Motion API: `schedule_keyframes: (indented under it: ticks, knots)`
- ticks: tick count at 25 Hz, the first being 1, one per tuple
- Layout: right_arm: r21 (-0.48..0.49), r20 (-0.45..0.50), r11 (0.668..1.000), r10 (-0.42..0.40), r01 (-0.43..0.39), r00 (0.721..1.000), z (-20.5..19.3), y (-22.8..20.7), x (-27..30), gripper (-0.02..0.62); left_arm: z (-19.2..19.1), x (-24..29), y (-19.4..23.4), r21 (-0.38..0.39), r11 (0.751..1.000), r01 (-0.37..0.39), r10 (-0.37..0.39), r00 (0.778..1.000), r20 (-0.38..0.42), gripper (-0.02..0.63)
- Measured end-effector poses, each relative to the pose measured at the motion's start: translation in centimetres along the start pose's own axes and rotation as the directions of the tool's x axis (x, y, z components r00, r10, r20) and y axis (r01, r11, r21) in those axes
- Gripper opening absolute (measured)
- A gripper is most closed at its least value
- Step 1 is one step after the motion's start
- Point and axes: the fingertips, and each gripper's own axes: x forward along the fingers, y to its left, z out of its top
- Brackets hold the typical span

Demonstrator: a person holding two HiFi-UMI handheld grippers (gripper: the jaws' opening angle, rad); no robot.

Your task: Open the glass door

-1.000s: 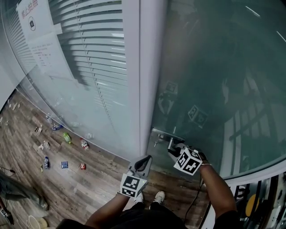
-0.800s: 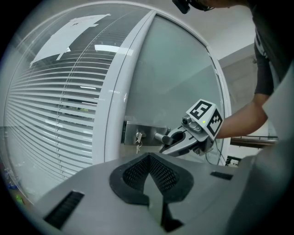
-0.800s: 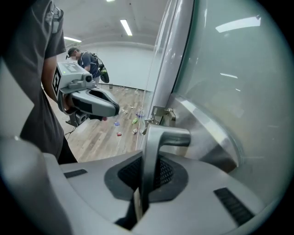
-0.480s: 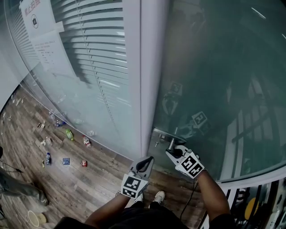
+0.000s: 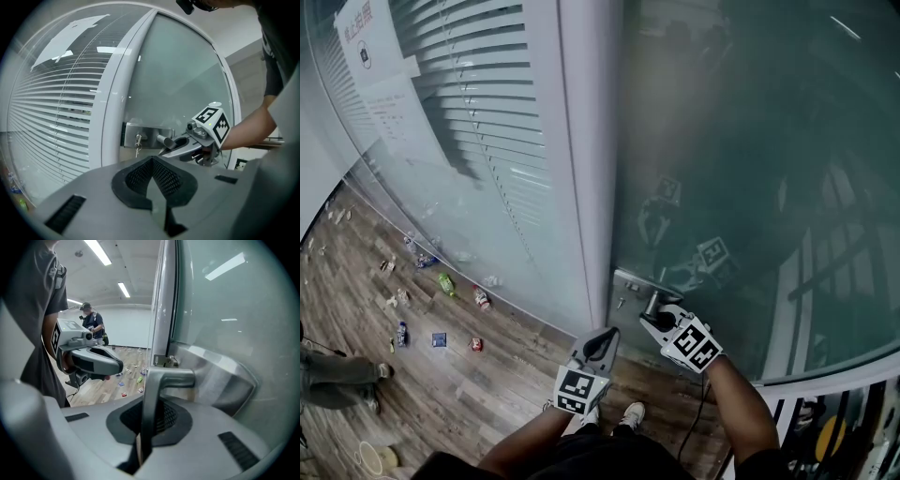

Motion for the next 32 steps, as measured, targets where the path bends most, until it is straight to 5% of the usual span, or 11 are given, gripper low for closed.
schedule_keyframes:
  ticks: [16,32]
  knots:
    - [0.030,-0.027,0.999,-0.044,0.045,0.999,-1.0,-6.7,1.0,0.015,0.4,3.5,-1.2,0.029,0.998,-0.053,0.054,0.998,-0.015,0.003]
    - [0.149,-0.084,0.976,-0.145,0.157,0.986,-2.8,-20.5,1.4,0.015,2.4,12.9,-2.4,0.062,0.995,-0.080,0.080,0.997,0.000,0.003]
